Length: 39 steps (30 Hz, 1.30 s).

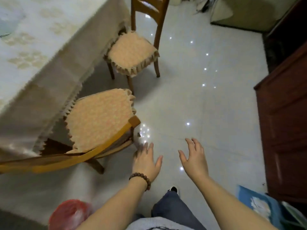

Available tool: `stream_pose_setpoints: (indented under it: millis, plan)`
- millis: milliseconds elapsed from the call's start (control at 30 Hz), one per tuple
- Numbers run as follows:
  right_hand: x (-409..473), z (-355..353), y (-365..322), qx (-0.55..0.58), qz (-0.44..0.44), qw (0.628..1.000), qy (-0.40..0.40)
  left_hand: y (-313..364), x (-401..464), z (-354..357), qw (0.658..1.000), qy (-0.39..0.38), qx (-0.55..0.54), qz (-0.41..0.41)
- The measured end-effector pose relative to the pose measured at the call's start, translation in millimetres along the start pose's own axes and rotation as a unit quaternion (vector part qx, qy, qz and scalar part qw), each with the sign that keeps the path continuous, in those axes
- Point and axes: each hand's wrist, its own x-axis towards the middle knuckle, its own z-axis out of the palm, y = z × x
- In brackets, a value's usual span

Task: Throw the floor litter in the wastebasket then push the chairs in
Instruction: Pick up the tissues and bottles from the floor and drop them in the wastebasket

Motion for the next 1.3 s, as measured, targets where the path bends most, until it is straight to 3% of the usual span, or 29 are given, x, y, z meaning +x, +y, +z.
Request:
stream_pose_setpoints:
  millis: [267,567,967,1300]
  plan:
    - [101.6,-110.2,95.1,0.017,0.072,0.993,0.092,162.6,110.5,9.4,0.993,0.032,0.059,0.099]
    - [237.4,-158.3,120.9,0.032,0.062,0.989,0.128,252.4,241.5,-15.1,0.991,0.061,0.059,0.108]
    - [580.1,-224.6,119.6,0.010,0.047,0.994,0.099,357.2,545.1,-105.4,0.993,0.093,0.046,0.057]
    - [815.3,-290.2,96.7,0.014,0.006,0.995,0.102,439.8,736.9,-183.2,0.992,0.115,0.037,0.032]
